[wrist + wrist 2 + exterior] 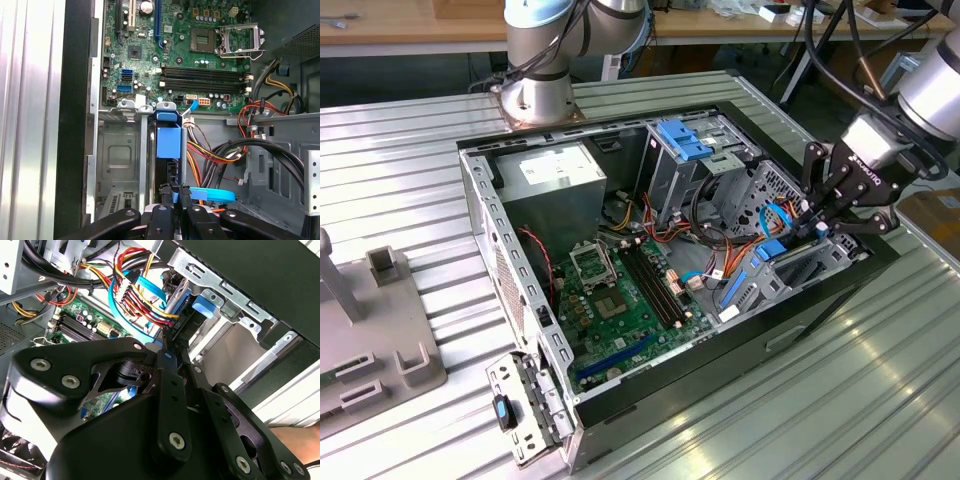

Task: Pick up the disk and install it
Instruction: 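Insert the second disk wire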

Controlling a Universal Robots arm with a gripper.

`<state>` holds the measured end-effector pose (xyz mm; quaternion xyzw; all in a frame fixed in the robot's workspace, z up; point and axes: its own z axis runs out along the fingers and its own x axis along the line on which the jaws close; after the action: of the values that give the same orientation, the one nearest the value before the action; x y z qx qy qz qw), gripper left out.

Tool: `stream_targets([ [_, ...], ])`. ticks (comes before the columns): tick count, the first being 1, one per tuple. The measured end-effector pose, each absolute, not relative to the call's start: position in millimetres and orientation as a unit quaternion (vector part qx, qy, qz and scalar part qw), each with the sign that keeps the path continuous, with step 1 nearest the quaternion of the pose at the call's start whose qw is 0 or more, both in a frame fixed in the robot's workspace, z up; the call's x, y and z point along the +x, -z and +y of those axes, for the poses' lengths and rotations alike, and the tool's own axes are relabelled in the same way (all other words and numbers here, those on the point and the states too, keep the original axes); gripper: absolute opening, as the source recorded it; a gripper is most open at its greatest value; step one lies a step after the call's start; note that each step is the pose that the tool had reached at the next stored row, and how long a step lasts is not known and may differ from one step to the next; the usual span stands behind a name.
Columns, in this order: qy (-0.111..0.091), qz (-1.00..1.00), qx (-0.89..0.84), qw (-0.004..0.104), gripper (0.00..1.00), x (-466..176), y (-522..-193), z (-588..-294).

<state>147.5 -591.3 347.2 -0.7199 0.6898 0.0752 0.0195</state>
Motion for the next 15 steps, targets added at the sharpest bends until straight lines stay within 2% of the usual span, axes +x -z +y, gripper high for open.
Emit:
stream_targets([
  [6, -0.083, 0.689, -0.72, 0.027, 0.16, 147.4, -344.1, -591.3],
  [15, -0.083, 0.689, -0.72, 0.027, 0.16, 147.5, -345.9, -594.1],
])
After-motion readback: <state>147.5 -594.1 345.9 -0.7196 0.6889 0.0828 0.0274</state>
